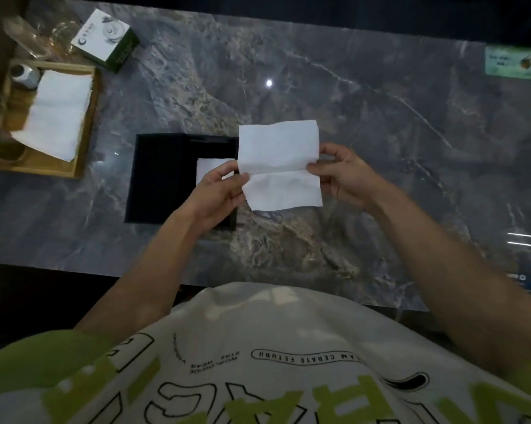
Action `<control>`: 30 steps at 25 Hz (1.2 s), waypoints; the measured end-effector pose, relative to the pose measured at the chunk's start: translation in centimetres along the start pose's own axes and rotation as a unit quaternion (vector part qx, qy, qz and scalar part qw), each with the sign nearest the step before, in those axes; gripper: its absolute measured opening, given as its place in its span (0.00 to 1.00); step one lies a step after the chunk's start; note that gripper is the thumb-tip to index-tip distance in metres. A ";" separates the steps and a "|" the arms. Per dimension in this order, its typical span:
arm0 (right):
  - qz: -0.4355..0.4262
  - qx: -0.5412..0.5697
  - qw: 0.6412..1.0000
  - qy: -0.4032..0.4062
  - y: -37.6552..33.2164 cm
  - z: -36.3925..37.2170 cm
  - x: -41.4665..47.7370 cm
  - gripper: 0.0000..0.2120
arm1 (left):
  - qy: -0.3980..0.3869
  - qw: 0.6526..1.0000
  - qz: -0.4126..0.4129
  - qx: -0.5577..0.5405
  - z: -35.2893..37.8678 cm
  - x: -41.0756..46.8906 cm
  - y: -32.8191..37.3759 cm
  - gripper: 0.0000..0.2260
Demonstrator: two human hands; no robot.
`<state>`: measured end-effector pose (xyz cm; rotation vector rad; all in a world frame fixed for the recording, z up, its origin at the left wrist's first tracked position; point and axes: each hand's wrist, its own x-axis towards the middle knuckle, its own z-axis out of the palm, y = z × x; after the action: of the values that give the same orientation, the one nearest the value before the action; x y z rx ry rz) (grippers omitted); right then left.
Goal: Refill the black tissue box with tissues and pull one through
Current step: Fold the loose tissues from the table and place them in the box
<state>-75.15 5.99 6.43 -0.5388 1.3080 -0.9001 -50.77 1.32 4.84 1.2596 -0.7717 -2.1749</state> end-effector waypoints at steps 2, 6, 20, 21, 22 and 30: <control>0.007 0.007 1.000 -0.001 0.3 2.7 0.6 0.13 | -0.009 1.000 -0.005 -0.013 -2.8 -0.6 1.2 0.09; 0.014 -0.014 1.000 0.011 0.2 6.9 1.0 0.18 | -0.045 0.999 -0.004 -0.009 -7.0 -1.2 2.7 0.10; -0.017 -0.048 0.998 0.034 1.4 18.4 2.6 0.15 | -0.071 0.996 -0.041 0.019 -17.0 -1.7 6.8 0.14; -0.030 -0.055 0.997 0.037 1.2 18.7 2.8 0.17 | -0.073 0.997 -0.035 0.018 -17.2 -1.5 6.9 0.15; -0.042 -0.059 0.997 0.039 1.1 18.9 3.0 0.18 | -0.076 0.996 -0.035 0.012 -17.6 -1.4 7.0 0.17; -0.114 -0.152 0.980 0.062 0.9 20.2 3.7 0.20 | -0.085 0.995 -0.056 -0.002 -18.5 -1.9 7.9 0.15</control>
<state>-55.41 0.56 7.87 -0.8978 1.5302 -0.9377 -32.47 -7.08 3.81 1.1514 -0.7784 -2.3983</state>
